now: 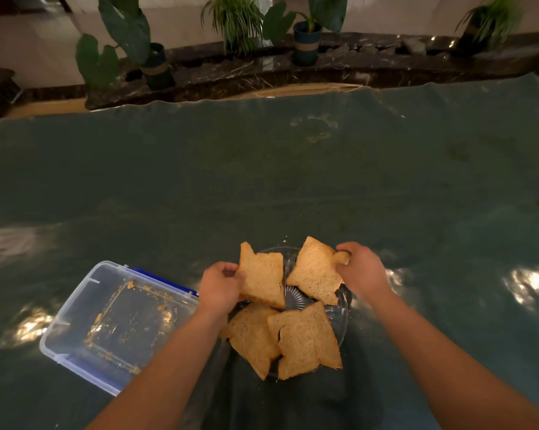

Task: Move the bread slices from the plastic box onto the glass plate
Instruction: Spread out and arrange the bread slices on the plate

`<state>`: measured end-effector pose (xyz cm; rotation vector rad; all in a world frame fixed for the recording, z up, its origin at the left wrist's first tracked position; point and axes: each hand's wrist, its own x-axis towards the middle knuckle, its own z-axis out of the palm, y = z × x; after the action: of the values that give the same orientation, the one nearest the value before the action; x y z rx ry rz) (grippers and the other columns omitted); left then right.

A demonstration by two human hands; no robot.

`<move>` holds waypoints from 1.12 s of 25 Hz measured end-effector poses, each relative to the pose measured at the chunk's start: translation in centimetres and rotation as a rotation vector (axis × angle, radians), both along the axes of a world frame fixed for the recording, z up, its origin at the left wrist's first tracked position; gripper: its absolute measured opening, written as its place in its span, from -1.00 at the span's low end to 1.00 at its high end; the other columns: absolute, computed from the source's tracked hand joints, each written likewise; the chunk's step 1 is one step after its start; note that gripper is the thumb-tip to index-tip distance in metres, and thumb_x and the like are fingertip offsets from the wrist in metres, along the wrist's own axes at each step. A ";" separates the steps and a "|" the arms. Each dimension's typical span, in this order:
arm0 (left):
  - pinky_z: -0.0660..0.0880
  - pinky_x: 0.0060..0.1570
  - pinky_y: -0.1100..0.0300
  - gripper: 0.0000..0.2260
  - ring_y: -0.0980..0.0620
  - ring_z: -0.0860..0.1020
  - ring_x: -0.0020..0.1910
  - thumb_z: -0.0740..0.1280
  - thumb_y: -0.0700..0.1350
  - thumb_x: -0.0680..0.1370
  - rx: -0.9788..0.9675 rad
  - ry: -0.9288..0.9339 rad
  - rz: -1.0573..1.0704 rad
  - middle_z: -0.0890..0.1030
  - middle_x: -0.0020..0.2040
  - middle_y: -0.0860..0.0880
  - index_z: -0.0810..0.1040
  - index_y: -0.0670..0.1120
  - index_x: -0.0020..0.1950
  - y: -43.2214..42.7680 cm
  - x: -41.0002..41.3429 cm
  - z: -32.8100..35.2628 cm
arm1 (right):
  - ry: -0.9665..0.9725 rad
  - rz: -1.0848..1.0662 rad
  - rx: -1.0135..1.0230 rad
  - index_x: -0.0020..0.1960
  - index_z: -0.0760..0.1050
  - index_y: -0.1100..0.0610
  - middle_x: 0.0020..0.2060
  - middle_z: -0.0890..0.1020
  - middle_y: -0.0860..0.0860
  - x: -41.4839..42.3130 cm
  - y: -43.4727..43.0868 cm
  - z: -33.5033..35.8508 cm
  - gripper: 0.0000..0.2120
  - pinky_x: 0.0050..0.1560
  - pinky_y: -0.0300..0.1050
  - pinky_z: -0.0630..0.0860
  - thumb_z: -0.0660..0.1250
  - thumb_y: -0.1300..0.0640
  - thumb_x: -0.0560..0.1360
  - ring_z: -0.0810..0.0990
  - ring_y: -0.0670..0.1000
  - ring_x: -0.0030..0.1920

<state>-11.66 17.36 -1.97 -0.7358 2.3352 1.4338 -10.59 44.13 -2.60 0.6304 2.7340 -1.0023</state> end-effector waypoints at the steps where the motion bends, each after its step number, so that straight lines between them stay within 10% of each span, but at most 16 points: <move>1: 0.62 0.00 -0.11 -0.83 -0.04 0.59 -0.04 0.39 -0.19 0.50 -0.033 -0.028 -0.028 0.58 -0.03 0.00 0.54 -0.03 0.07 0.1 0.7 -0.1 | -0.004 0.000 -0.002 0.25 0.56 0.06 0.13 0.68 0.05 0.0 0.0 0.0 -0.63 -0.05 -0.14 0.46 0.36 0.20 0.45 0.64 0.12 0.10; 7: 0.33 -0.41 0.24 -0.63 0.16 0.44 -0.31 0.30 -0.21 0.48 -0.414 0.029 -0.344 0.45 -0.26 0.12 0.40 -0.09 0.28 0.7 1.7 0.0 | 0.109 -0.030 -0.066 0.14 0.60 0.03 0.02 0.69 -0.01 -0.1 -0.6 1.5 -0.70 -0.02 -0.09 0.52 0.35 0.23 0.43 0.63 0.07 0.03; 12: 0.41 -0.24 0.15 -0.57 0.03 0.47 -0.17 0.30 -0.24 0.48 -0.471 0.067 -0.386 0.49 -0.11 0.00 0.34 -0.12 0.33 1.4 2.2 0.2 | 0.250 -0.004 -0.201 0.00 0.60 -0.06 -0.20 0.61 -0.26 0.2 -1.0 3.8 -0.75 -0.10 -0.10 0.54 0.37 0.24 0.41 0.61 -0.10 -0.17; 21: 0.54 -0.02 0.08 -0.54 -0.05 0.58 0.11 0.26 -0.30 0.49 -0.333 0.132 -0.331 0.62 0.13 -0.04 0.46 -0.02 0.37 0.8 1.6 -0.1 | 0.136 -0.065 -0.847 -0.03 0.64 0.06 -0.10 0.71 0.08 -0.1 -1.0 4.8 -0.69 -0.28 -0.10 0.67 0.37 0.44 0.44 0.72 -0.01 -0.17; 28: 0.51 0.12 0.09 -0.53 -0.03 0.55 0.16 0.21 -0.36 0.50 -0.364 0.220 -0.403 0.58 0.21 -0.04 0.51 0.00 0.34 1.0 0.8 0.0 | -0.017 0.046 -0.461 -0.01 0.58 0.10 0.02 0.63 0.19 -0.5 -1.3 1.7 -0.74 -0.06 0.25 0.66 0.31 0.43 0.48 0.66 0.24 -0.01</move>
<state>-10.90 18.31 -1.99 -0.1672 2.7503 0.9702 -11.04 42.81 -0.86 0.4870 2.3599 -1.5340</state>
